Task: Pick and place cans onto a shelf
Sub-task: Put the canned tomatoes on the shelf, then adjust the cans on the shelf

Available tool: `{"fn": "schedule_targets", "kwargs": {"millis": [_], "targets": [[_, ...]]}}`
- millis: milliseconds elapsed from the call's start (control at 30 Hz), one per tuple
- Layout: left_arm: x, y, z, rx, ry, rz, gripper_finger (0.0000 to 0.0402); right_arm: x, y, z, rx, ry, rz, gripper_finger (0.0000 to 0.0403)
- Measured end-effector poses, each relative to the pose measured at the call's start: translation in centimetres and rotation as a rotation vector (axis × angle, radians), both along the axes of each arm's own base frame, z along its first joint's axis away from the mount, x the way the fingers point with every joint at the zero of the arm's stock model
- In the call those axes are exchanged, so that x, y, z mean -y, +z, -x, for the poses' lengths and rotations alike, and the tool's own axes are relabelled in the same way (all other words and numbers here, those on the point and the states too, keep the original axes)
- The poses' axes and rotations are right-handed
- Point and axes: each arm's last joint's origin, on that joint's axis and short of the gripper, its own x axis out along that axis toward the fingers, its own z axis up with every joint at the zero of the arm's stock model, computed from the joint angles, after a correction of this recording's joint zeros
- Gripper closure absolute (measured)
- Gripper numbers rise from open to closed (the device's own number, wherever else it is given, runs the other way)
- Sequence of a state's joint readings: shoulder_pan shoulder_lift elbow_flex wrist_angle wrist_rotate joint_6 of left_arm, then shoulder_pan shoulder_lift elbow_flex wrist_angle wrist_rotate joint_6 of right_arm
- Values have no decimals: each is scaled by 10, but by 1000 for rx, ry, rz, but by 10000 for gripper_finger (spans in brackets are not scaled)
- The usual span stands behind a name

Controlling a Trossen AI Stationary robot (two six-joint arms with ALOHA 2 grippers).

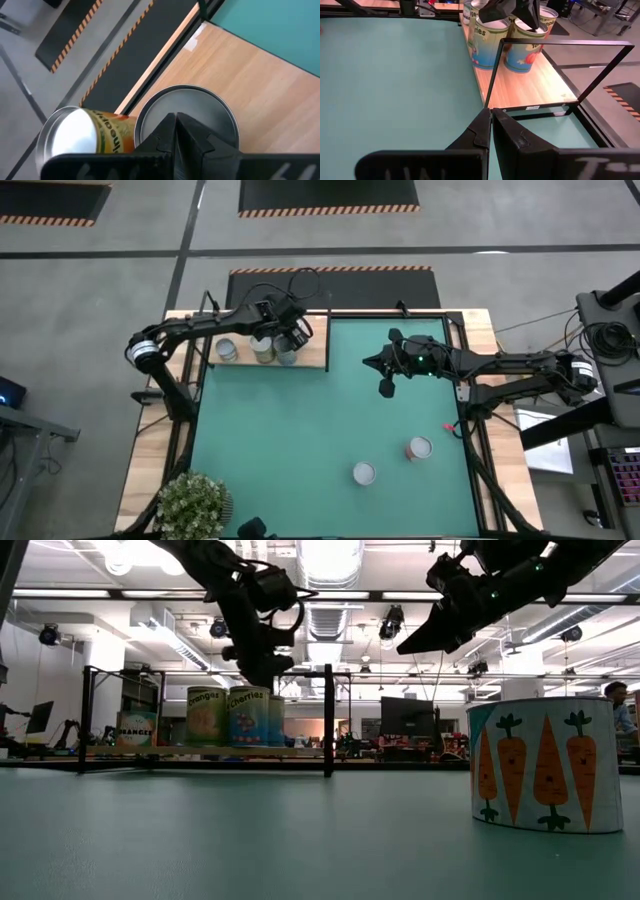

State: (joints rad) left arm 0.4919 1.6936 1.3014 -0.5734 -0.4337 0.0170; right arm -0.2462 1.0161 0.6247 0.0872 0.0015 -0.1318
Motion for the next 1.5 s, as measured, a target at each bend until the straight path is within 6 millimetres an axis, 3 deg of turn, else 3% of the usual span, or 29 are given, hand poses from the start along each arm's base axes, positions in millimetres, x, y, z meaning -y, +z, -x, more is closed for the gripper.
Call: {"fn": "schedule_targets", "kwargs": {"millis": [633, 833, 967, 1067, 1233, 1367, 1500], "targets": [[4, 4, 6, -12, 39, 1, 402, 0, 0, 0, -1, 0, 1, 394], [13, 17, 12, 19, 42, -4, 402, 0, 0, 0, -1, 1, 3, 394], [30, 33, 20, 40, 34, 4, 402, 0, 0, 0, -1, 1, 2, 394], [51, 47, 33, 2, -1, 27, 402, 0, 0, 0, -1, 1, 2, 394], [76, 63, 76, -95, 4, 182, 402, 0, 0, 0, -1, 0, 0, 394], [77, 69, 102, -53, 105, 201, 402, 0, 0, 0, -1, 0, -1, 394], [72, 64, 116, 29, 175, 221, 402, 0, 0, 0, 0, 0, -1, 394]]}}
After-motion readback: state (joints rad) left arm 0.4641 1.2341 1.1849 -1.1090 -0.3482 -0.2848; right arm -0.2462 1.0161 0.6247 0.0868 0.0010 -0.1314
